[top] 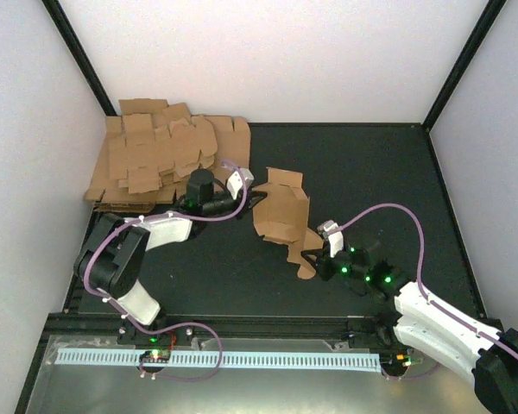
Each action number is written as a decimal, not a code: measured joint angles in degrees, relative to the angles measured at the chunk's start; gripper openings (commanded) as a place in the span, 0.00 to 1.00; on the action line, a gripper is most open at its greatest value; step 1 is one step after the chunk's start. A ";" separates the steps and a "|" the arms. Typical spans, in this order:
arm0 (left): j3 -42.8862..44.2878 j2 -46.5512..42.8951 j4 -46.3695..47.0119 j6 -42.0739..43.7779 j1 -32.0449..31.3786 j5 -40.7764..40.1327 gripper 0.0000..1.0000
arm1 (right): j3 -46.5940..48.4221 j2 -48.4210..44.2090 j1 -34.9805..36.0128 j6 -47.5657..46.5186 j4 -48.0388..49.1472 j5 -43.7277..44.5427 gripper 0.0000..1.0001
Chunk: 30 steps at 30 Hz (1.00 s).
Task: Fold the paper box
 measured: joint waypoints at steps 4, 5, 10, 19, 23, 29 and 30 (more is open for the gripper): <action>-2.10 -0.17 1.25 -1.86 -2.23 -3.41 0.02 | 0.00 0.00 0.00 0.00 0.00 -0.11 0.16; -3.10 -0.39 1.86 -2.60 -2.67 -4.81 0.02 | 0.00 0.00 0.00 0.00 0.00 -0.22 0.16; -6.71 -2.93 4.20 -6.47 -4.87 -11.85 0.02 | 0.00 0.00 0.00 -0.02 0.07 -0.52 0.16; -7.54 -7.45 1.75 -11.89 -15.10 -32.74 0.01 | 0.00 0.31 0.04 -0.15 0.55 -2.16 0.16; -6.08 -7.80 -0.85 -15.34 -18.08 -40.72 0.02 | 0.00 -0.07 0.07 -0.07 1.55 -2.32 0.23; -4.96 -6.73 -1.60 -16.37 -21.09 -46.56 0.02 | 0.00 -1.64 0.07 1.62 1.42 -1.36 0.41; -4.61 -6.49 -1.81 -16.31 -21.22 -46.80 0.02 | 0.00 -2.56 0.07 1.79 1.05 -0.48 0.44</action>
